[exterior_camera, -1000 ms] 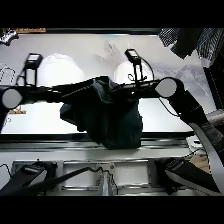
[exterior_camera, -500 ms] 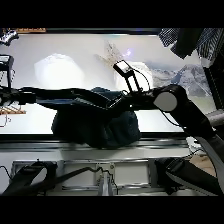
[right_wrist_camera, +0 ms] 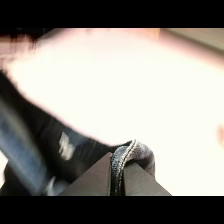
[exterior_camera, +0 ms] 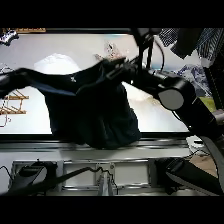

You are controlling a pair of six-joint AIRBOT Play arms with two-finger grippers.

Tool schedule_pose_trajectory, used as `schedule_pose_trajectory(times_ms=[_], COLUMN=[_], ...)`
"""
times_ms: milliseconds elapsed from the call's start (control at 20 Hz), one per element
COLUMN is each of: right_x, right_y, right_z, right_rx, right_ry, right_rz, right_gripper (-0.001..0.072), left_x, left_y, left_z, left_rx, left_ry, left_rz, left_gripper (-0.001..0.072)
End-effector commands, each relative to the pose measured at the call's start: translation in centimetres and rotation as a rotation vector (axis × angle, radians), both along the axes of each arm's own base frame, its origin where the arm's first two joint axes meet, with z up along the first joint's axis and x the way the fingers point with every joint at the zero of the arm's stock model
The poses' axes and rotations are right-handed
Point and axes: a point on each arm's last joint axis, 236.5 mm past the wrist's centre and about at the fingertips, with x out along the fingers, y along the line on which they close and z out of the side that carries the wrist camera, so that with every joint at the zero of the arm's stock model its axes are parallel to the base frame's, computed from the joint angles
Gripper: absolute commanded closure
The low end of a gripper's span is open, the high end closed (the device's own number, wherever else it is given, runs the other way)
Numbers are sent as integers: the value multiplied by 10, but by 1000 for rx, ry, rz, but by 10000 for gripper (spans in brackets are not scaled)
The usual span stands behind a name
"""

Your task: Fold the clothes and pants, and hang the long-sleeved shirts on hangers.

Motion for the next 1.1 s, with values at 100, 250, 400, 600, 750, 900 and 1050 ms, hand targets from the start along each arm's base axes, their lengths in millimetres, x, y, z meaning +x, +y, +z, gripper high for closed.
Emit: schedule_pose_trajectory(times_ms=[100,250,400,600,750,900,1050], right_x=[18,9,-13,-41,-56,-57,-52], right_y=[13,23,41,64,73,73,75], right_z=[60,54,35,27,16,-2,-24], right_rx=[53,37,-13,-37,-68,-105,-128], right_ry=[-155,-127,-69,-44,-15,18,49], right_rz=[-6,28,103,183,225,233,228], right_gripper=[661,660,660,660,660,660,660], left_x=[-3,-9,-21,-60,-91,-81,-63], left_y=[-12,4,68,160,220,256,287], left_z=[42,33,26,-38,-84,-120,-150], left_rx=[-114,-18,275,317,346,383,390], left_ry=[-150,-113,-50,205,370,504,619], left_rz=[-3,25,175,488,611,484,445], left_gripper=[332,327,362,357,357,357,357])
